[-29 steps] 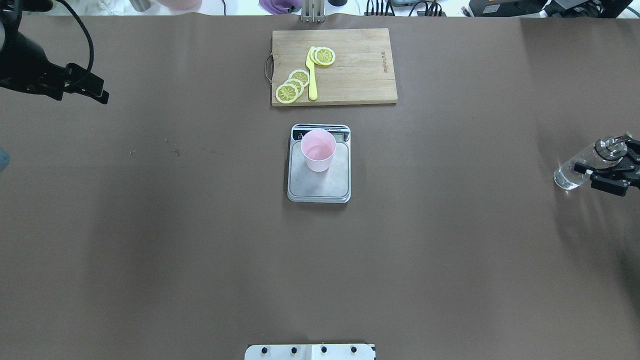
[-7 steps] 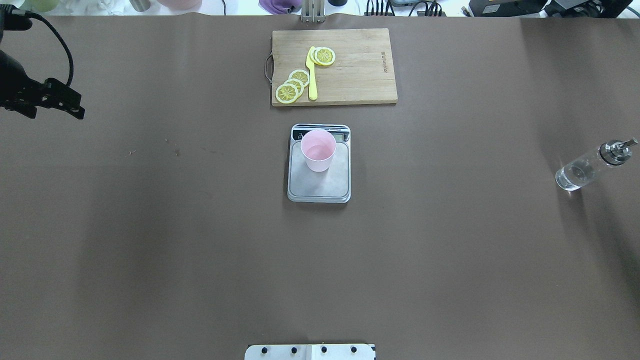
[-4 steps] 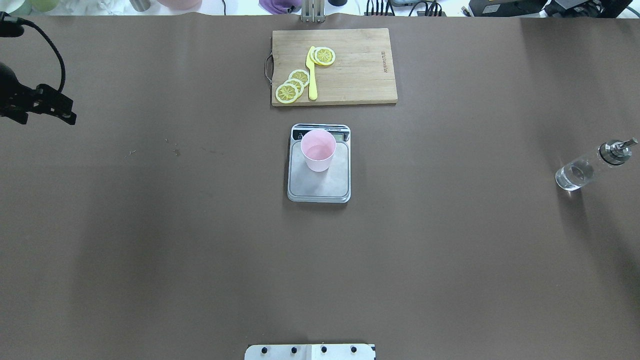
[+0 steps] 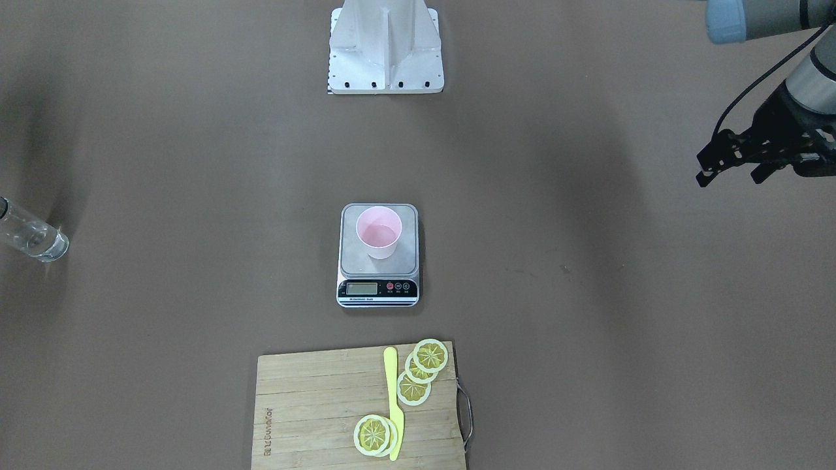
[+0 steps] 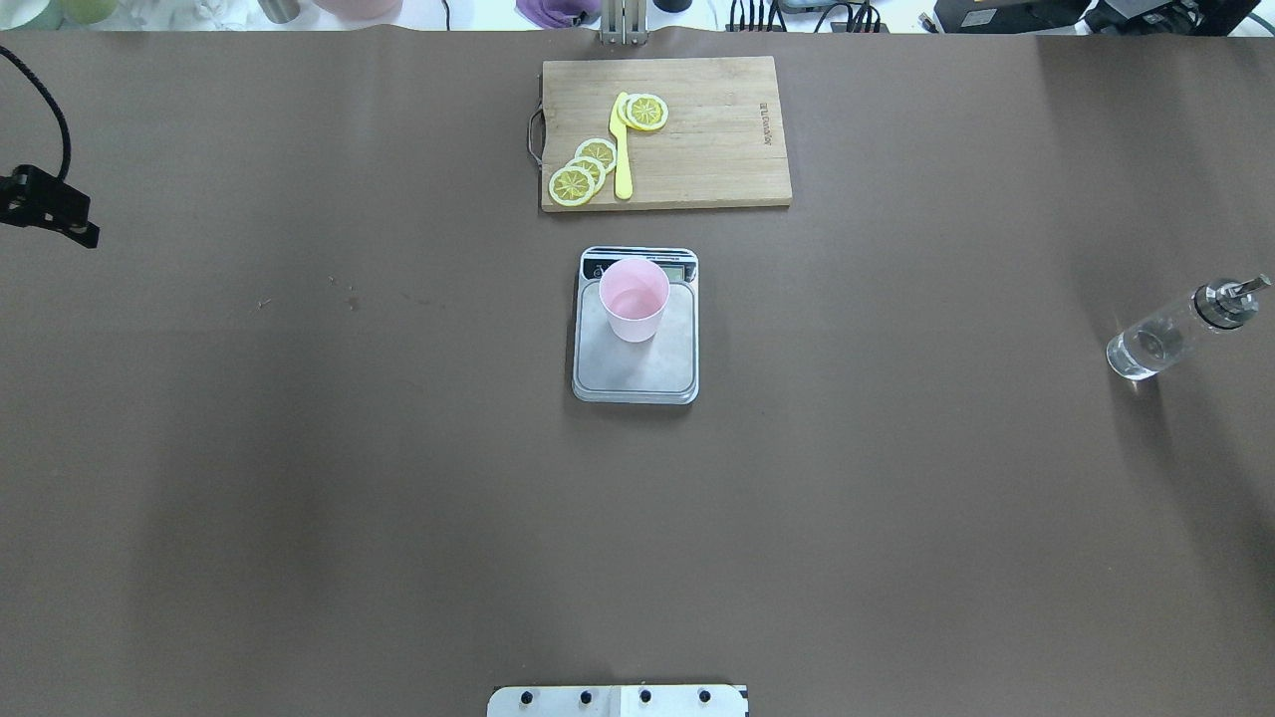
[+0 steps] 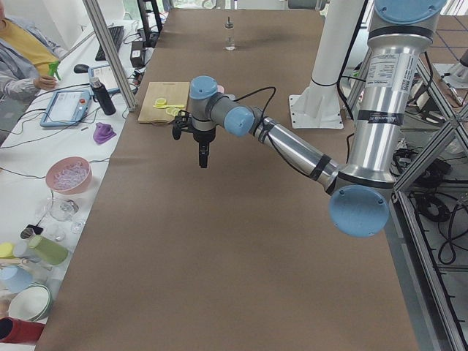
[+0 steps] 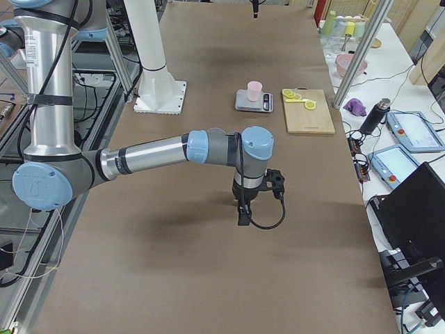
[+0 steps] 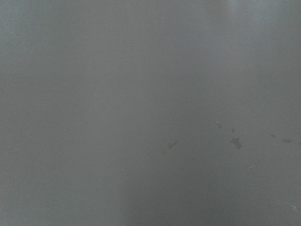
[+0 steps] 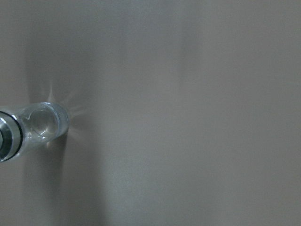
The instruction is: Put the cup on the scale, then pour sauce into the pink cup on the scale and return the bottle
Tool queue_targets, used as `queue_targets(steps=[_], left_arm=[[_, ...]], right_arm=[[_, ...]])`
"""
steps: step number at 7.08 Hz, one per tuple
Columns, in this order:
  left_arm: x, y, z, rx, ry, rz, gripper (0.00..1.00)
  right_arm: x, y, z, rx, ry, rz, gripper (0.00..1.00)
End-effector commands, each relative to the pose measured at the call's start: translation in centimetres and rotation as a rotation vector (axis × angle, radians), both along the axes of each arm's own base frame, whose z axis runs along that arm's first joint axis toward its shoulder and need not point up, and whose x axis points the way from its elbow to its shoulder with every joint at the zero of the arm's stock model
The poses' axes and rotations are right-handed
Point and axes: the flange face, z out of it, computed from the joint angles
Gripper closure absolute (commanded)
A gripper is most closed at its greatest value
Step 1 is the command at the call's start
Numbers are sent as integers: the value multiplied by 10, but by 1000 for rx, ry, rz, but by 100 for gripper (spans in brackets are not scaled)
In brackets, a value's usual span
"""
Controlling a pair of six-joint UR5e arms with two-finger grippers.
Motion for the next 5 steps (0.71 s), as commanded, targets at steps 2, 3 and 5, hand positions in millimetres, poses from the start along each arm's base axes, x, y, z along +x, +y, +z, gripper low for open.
queue_targets(steps=[2,3,5], left_arm=[[-97,-32,91,111,-61,133,2],[-130,-29,120,162,-81,189,2],[-183,-4,172,221,-16,251,2]], right_arm=[[1,4,-7,11,-46,14,0],[0,5,-13,17,-75,17,0],[5,24,2,-11,-101,28,0]])
